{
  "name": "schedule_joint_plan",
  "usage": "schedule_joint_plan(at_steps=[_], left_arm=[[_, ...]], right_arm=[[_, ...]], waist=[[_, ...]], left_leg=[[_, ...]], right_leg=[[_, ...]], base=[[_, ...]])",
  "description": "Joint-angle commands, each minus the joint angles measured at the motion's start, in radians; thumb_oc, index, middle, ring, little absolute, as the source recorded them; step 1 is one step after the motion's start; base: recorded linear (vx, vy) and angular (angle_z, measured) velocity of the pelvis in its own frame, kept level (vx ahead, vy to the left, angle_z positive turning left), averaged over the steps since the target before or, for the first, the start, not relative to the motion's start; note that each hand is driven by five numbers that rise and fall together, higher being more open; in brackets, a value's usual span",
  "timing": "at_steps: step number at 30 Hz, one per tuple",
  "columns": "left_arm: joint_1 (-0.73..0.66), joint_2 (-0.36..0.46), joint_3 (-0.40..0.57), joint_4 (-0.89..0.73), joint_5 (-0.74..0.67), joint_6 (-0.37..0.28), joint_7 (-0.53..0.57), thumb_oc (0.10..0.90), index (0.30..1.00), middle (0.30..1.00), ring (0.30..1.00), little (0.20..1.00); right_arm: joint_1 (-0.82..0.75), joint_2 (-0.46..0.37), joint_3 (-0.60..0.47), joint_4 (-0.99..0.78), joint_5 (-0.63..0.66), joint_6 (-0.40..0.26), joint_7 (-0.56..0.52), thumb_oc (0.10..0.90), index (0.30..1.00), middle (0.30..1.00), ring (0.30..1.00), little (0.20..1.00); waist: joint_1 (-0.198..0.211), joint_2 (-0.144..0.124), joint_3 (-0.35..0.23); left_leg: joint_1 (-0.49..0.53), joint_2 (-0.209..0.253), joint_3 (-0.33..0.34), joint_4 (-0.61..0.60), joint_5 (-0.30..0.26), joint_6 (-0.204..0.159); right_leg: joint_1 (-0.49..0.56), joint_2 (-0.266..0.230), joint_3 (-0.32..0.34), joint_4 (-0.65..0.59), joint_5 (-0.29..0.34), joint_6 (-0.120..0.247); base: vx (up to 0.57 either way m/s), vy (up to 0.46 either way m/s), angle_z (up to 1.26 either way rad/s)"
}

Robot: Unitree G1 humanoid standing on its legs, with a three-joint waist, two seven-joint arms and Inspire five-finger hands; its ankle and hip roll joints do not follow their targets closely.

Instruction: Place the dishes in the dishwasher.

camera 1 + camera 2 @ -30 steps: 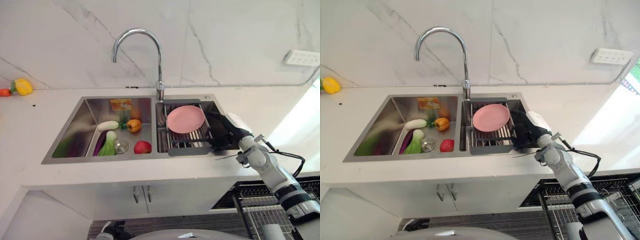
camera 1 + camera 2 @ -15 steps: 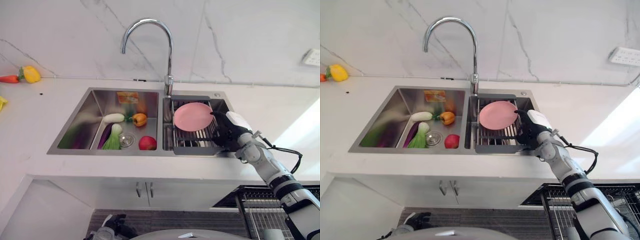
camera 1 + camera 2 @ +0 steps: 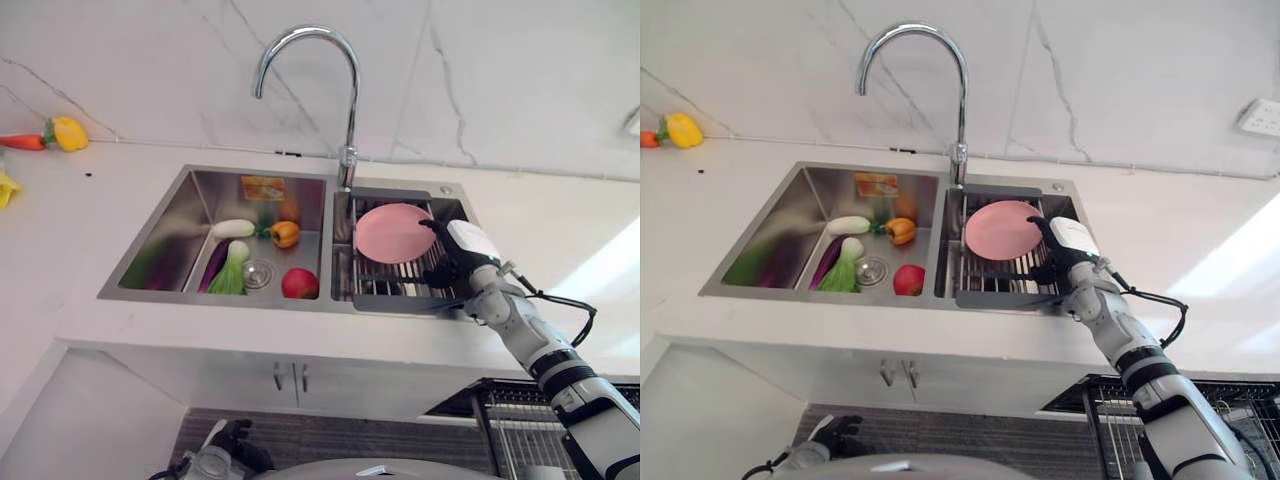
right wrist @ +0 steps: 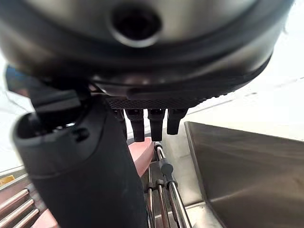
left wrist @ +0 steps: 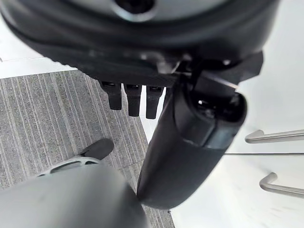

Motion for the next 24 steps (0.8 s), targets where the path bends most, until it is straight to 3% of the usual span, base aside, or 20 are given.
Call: schedule_joint_plan(at_steps=[1,4,11,12,13,14,18,24], left_arm=[[0.002,-0.027,-0.117,0.084,0.066,-0.010,0.012,0.800,0.900,0.900,0.900,0.900],[0.014,-0.019,-0.112,0.082,0.070,-0.016,0.014,0.800,0.900,0.900,0.900,0.900],[0.019,-0.017,-0.102,0.091,0.049,-0.018,0.013,0.800,0.900,0.900,0.900,0.900],[0.020,-0.016,-0.100,0.094,0.045,-0.016,0.014,0.800,0.900,0.900,0.900,0.900],[0.020,-0.016,-0.097,0.097,0.042,-0.014,0.015,0.800,0.900,0.900,0.900,0.900],[0.019,-0.016,-0.094,0.099,0.039,-0.013,0.016,0.800,0.900,0.900,0.900,0.900],[0.021,-0.017,-0.088,0.104,0.034,-0.010,0.022,0.800,0.900,0.900,0.900,0.900],[0.024,-0.020,-0.075,0.114,0.002,0.000,0.026,0.800,0.900,0.900,0.900,0.900]], right_arm=[[-0.246,-0.042,0.050,-0.003,-0.115,-0.053,-0.081,0.800,0.900,0.900,0.900,0.900],[-0.261,-0.077,0.122,-0.010,-0.207,-0.067,-0.060,0.800,0.900,0.900,0.900,0.900],[-0.265,-0.069,0.159,0.055,-0.230,-0.061,-0.071,0.800,0.900,0.900,0.900,0.900],[-0.266,-0.064,0.159,0.071,-0.228,-0.055,-0.073,0.596,0.594,0.594,0.594,0.594],[-0.267,-0.058,0.159,0.082,-0.226,-0.051,-0.075,0.430,0.345,0.345,0.345,0.345],[-0.269,-0.052,0.161,0.097,-0.225,-0.046,-0.077,0.400,0.300,0.300,0.300,0.300],[-0.270,-0.034,0.153,0.119,-0.215,-0.035,-0.087,0.400,0.300,0.300,0.300,0.300],[-0.260,0.011,0.080,0.109,-0.084,-0.024,-0.097,0.400,0.300,0.300,0.300,0.300]], waist=[[0.062,-0.006,0.008],[0.069,-0.005,0.009],[0.072,-0.007,0.007],[0.074,-0.008,0.007],[0.074,-0.009,0.007],[0.075,-0.010,0.007],[0.076,-0.011,0.007],[0.070,-0.009,0.004]], left_leg=[[0.043,0.018,-0.005,0.008,-0.083,-0.007],[0.051,0.021,-0.008,0.008,-0.088,-0.010],[0.053,0.022,-0.013,0.008,-0.087,-0.011],[0.054,0.022,-0.014,0.008,-0.088,-0.011],[0.055,0.022,-0.014,0.008,-0.088,-0.011],[0.055,0.022,-0.013,0.008,-0.088,-0.011],[0.058,0.024,-0.014,0.008,-0.087,-0.011],[0.061,0.022,-0.014,0.008,-0.089,-0.010]], right_leg=[[-0.020,-0.054,-0.009,0.014,-0.027,0.046],[-0.013,-0.051,-0.012,0.016,-0.033,0.047],[-0.007,-0.048,-0.018,0.018,-0.037,0.046],[-0.006,-0.048,-0.019,0.017,-0.037,0.045],[-0.006,-0.048,-0.019,0.017,-0.036,0.045],[-0.005,-0.047,-0.019,0.017,-0.036,0.045],[-0.002,-0.047,-0.021,0.018,-0.038,0.044],[0.000,-0.048,-0.016,0.018,-0.038,0.041]], base=[[0.00,0.000,0.00],[0.00,0.000,0.00],[0.00,-0.001,0.08],[0.00,-0.004,0.05],[0.00,-0.008,0.03],[0.00,0.000,0.00],[0.00,0.000,0.00],[0.00,-0.001,-0.02]])
